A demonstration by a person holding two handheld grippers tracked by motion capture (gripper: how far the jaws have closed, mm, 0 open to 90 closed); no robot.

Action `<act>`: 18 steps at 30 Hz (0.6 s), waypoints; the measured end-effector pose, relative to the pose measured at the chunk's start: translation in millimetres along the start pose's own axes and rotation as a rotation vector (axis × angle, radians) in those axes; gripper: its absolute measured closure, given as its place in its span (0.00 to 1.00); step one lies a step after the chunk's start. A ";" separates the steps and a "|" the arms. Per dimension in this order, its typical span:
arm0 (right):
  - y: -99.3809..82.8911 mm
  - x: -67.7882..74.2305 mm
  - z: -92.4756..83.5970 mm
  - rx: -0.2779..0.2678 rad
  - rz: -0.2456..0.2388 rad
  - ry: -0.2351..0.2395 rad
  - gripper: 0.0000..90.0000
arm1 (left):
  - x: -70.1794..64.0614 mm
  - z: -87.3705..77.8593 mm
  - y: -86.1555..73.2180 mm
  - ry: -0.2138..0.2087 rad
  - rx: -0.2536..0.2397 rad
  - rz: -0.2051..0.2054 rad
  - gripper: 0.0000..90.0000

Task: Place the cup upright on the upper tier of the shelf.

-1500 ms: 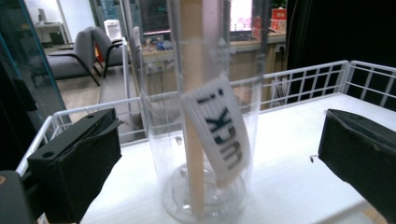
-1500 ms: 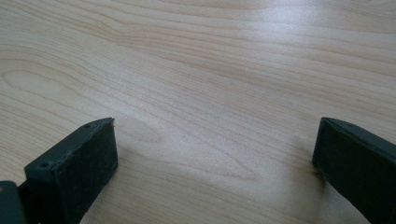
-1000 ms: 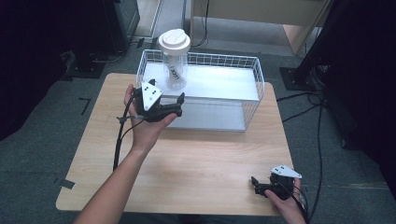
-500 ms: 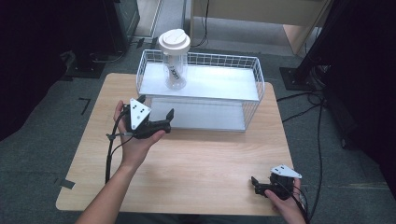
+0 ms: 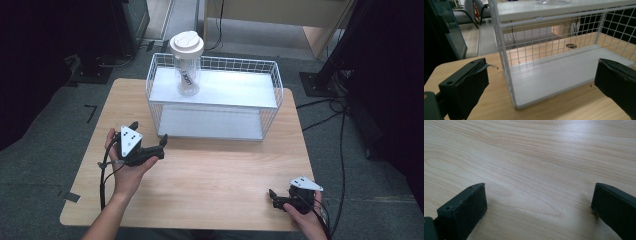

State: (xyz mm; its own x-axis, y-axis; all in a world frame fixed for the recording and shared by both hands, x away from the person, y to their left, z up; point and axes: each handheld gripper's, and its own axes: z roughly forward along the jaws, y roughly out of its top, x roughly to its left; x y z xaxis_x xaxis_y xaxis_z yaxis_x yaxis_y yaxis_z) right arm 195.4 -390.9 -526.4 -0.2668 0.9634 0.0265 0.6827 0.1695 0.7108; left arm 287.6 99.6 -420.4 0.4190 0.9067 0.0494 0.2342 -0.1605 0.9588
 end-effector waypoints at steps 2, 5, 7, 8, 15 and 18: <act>0.0 0.0 0.0 0.000 0.000 0.000 0.00 | 2.2 -4.6 -8.4 0.009 0.012 0.005 0.00; 0.0 0.2 0.0 0.000 0.003 -0.001 0.00 | 7.1 -10.9 -20.3 0.018 0.031 0.006 0.00; 0.1 0.0 -0.1 0.002 -0.001 -0.001 0.00 | 11.5 -14.7 -27.8 0.017 0.043 -0.002 0.00; 0.1 0.0 -0.1 0.002 -0.001 0.000 0.00 | 13.2 -16.6 -31.0 0.021 0.048 -0.007 0.00; 0.1 -0.1 0.0 0.000 -0.002 -0.001 0.00 | 23.5 -32.0 -50.0 0.032 0.084 -0.012 0.00; 0.1 -0.1 0.0 0.000 -0.002 0.000 0.00 | 26.9 -37.0 -59.1 0.038 0.105 -0.010 0.00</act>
State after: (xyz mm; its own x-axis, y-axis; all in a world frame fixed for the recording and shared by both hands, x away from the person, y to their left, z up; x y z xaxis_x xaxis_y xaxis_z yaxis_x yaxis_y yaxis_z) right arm 195.5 -391.0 -526.4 -0.2681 0.9631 0.0246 0.6823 0.1718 0.7106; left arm 252.5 147.9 -465.4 0.3829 0.9223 0.0525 0.3296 -0.1895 0.9249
